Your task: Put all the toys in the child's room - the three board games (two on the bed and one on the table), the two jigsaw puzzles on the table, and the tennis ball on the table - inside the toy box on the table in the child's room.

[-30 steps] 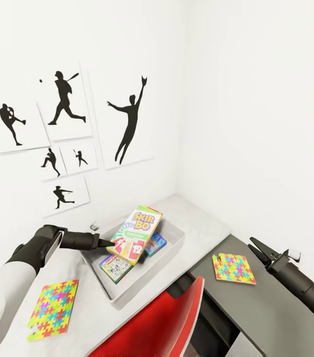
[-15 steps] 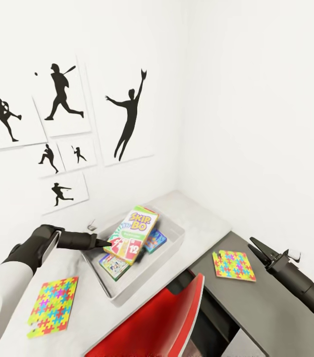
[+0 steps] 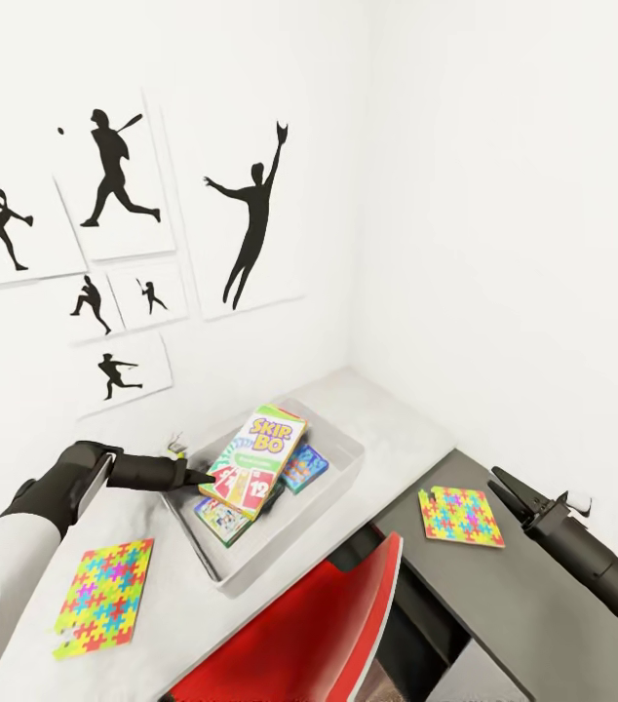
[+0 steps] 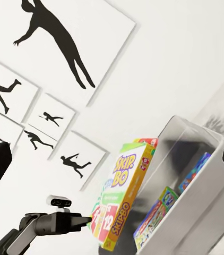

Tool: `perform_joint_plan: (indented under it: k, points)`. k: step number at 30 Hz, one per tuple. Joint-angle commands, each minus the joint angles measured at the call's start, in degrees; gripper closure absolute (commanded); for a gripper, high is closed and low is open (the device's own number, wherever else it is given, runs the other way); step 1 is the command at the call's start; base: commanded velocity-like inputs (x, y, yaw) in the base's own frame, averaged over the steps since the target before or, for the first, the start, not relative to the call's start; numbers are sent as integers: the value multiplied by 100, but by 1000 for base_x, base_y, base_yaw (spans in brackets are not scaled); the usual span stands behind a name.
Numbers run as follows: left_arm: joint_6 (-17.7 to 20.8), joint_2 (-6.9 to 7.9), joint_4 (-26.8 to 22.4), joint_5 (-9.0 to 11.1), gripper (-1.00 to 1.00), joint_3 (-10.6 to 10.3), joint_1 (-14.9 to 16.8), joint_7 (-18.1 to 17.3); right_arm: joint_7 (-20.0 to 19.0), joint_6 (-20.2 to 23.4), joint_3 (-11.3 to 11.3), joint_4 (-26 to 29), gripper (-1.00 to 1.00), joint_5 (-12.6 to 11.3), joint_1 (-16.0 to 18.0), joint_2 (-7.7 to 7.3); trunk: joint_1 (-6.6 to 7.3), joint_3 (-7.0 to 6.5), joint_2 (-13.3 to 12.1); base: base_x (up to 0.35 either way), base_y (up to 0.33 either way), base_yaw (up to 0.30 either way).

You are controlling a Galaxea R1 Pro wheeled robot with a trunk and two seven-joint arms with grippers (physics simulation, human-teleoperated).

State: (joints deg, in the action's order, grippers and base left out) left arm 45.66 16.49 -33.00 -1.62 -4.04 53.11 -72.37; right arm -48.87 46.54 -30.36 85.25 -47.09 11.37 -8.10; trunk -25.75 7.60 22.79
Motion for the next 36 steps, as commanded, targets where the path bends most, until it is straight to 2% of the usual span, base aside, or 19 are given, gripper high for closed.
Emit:
perform_joint_plan:
  k: [1,9,24,36]
  points:
    - [56,3,-5,-13,100,-9,19,-13,-8,30,-5,0,-100,-11,6,-3,-3,22,13,0,0,0]
    - [57,4,-5,-12,100,-9,71,180,-8,30,-5,0,-100,-11,6,-6,-3,97,13,0,0,0]
    - [57,4,-5,-14,100,-9,85,199,-24,16,-10,0,-100,-17,6,-6,-3,237,13,0,0,0]
    - [57,20,-5,-12,100,-9,93,197,-58,-4,-103,0,-100,-20,6,1,-3,256,13,0,0,0]
